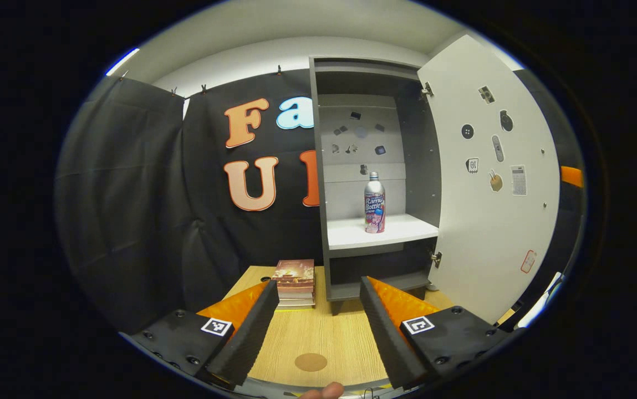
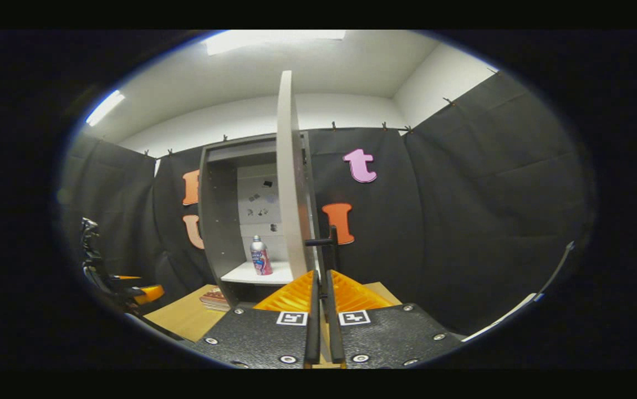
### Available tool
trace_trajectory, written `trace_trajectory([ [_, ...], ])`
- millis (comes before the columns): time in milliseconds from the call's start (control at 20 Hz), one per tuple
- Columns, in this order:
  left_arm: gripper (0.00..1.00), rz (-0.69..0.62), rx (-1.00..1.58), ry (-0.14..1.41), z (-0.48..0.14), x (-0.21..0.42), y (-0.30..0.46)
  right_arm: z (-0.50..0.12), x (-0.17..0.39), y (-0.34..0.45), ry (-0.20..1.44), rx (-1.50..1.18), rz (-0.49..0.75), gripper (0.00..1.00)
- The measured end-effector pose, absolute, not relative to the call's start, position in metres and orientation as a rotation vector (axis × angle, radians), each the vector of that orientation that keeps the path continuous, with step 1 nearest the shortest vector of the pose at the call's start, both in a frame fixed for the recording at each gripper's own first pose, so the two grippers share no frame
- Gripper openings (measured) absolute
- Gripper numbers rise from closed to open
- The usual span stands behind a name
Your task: Open the cabinet door with the right hand, grasp the bottle in the cabinet with the left hand and place it on the coaster, then close the cabinet door with the right hand.
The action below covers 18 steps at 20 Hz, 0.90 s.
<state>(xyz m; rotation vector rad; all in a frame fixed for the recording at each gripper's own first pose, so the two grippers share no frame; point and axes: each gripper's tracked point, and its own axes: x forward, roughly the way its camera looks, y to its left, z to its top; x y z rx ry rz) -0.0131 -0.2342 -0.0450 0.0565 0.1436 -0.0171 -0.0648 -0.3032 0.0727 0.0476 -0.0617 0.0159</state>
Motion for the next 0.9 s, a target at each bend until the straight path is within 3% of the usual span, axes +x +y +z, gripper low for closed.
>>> trace_trajectory([
  [300,0.96,-0.101,0.050,0.091,-0.037,0.073,-0.285,0.087,-0.082,-0.237,-0.099,0.035,0.071,0.06],
  [400,0.96,-0.134,0.047,0.083,-0.034,0.109,-0.307,0.080,-0.071,-0.221,-0.087,0.013,0.072,0.14],
  [450,0.96,-0.146,0.045,0.077,-0.034,0.129,-0.317,0.079,-0.065,-0.214,-0.088,0.012,0.078,0.08],
  [500,0.96,-0.158,0.051,0.069,-0.031,0.148,-0.327,0.075,-0.054,-0.209,-0.080,0.017,0.076,0.15],
  [550,0.96,-0.163,0.056,0.058,-0.027,0.167,-0.335,0.069,-0.043,-0.207,-0.066,0.027,0.057,0.15],
  [700,0.96,-0.190,0.048,0.048,-0.028,0.224,-0.361,0.053,-0.014,-0.198,-0.031,0.035,0.035,0.54],
  [750,0.96,-0.199,0.044,0.050,-0.029,0.239,-0.369,0.044,-0.008,-0.195,-0.022,0.024,0.020,0.55],
  [800,0.96,-0.205,0.040,0.051,-0.029,0.256,-0.376,0.041,0.000,-0.194,-0.020,0.011,0.008,0.66],
  [900,0.96,-0.211,0.036,0.050,-0.033,0.287,-0.382,0.045,0.017,-0.189,-0.022,-0.008,0.000,0.69],
])
